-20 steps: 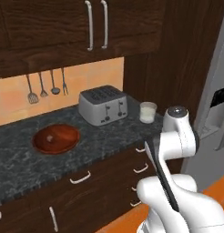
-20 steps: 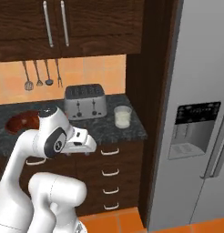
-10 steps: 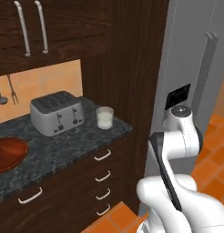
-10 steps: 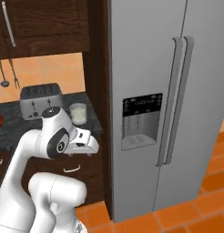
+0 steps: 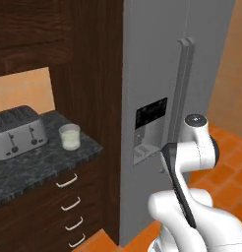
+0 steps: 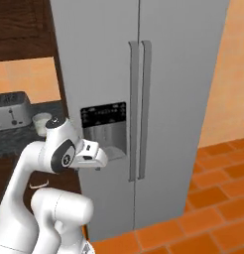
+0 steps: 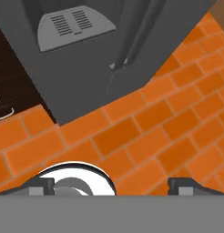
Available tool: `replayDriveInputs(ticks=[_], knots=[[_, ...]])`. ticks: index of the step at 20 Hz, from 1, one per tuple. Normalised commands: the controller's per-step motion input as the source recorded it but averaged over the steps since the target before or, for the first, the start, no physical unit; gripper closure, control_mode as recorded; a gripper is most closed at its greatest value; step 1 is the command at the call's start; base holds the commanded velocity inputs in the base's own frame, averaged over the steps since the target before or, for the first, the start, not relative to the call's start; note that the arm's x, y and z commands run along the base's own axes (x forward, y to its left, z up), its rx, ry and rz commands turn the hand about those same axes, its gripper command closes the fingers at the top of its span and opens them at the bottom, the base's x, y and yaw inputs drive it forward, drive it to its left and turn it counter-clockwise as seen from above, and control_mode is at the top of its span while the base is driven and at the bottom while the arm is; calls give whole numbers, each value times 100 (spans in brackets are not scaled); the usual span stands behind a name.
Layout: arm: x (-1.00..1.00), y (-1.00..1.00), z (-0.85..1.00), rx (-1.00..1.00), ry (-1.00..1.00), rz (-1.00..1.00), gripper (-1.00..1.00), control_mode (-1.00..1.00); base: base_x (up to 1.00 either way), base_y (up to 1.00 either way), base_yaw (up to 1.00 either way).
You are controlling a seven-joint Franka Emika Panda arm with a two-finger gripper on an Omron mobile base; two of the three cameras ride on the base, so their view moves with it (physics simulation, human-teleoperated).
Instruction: Grab a lemon wedge from the fridge and one ice cube from the ice bowl, and put them in the glass of lemonade.
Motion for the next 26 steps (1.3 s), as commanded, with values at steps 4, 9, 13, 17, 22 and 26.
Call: replayDriveInputs(ticks=[4,9,13,17,22,26], knots=[[0,0,0,0,0,0,-100,100,8,-83,22],[0,0,0,0,0,0,-100,100,26,-40,43],[0,0,0,0,0,0,-100,100,66,-59,44],[0,0,0,0,0,0,-100,100,54,-57,35],[0,0,0,0,0,0,-100,100,4,-1,26],[0,0,0,0,0,0,-100,100,-85,0,19]])
